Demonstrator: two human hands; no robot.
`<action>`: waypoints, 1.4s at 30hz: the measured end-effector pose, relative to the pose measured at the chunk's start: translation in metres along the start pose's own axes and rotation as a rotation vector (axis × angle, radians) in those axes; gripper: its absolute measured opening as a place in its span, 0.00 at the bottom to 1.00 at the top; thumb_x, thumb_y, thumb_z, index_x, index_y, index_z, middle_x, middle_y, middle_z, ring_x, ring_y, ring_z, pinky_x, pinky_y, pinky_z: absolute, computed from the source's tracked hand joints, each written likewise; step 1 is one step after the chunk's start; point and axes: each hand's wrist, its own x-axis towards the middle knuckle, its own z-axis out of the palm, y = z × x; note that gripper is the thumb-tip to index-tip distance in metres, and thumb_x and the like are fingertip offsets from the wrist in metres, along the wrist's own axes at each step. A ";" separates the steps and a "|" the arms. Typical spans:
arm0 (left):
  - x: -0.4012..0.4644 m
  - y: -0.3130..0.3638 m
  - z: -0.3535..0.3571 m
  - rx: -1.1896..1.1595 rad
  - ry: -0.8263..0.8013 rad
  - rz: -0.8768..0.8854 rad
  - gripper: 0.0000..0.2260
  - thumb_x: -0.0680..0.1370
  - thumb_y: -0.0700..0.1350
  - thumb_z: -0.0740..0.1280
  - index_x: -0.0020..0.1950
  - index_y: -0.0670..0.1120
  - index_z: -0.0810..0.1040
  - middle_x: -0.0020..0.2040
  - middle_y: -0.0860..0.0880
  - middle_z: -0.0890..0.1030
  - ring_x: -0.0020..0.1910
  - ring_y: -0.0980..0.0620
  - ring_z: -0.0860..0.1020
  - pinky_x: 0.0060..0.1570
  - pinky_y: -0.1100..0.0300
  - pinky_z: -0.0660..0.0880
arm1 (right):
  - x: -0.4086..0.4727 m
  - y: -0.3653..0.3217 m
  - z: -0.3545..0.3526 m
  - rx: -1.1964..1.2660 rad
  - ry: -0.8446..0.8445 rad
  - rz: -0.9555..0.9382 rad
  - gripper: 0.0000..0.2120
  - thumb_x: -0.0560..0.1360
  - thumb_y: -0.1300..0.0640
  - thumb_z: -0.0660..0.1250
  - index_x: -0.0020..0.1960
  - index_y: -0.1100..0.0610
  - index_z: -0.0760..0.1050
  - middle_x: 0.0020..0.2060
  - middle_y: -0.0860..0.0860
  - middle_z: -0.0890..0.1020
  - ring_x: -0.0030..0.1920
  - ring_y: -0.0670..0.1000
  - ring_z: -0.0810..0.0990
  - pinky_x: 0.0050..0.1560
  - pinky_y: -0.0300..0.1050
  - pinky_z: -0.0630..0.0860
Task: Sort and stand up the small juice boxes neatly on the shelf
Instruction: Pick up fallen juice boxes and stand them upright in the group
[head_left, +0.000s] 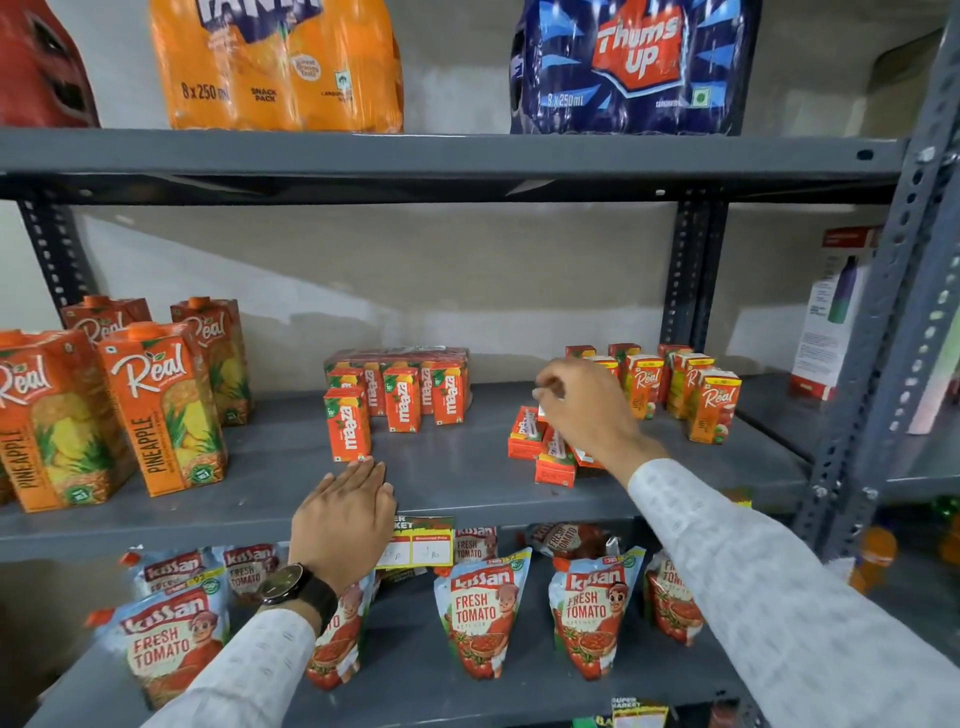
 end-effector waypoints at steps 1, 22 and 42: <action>0.000 0.000 0.000 -0.001 -0.002 0.000 0.31 0.80 0.58 0.43 0.71 0.45 0.76 0.71 0.46 0.76 0.71 0.48 0.73 0.73 0.49 0.66 | 0.000 -0.011 0.007 -0.065 -0.049 -0.035 0.11 0.78 0.48 0.70 0.56 0.53 0.83 0.50 0.49 0.85 0.52 0.50 0.82 0.55 0.50 0.79; -0.001 0.001 0.000 -0.006 0.020 -0.007 0.29 0.80 0.56 0.45 0.70 0.46 0.77 0.70 0.47 0.77 0.71 0.49 0.73 0.72 0.51 0.65 | -0.020 -0.064 0.047 -0.447 -0.256 0.138 0.34 0.74 0.24 0.56 0.52 0.52 0.84 0.58 0.52 0.82 0.65 0.57 0.71 0.62 0.61 0.61; -0.001 0.000 0.001 -0.011 0.044 0.001 0.27 0.81 0.54 0.47 0.68 0.45 0.78 0.68 0.46 0.78 0.70 0.49 0.74 0.71 0.49 0.67 | 0.018 -0.073 0.058 0.362 -0.376 0.343 0.29 0.79 0.53 0.69 0.78 0.45 0.65 0.72 0.51 0.73 0.70 0.55 0.73 0.68 0.55 0.74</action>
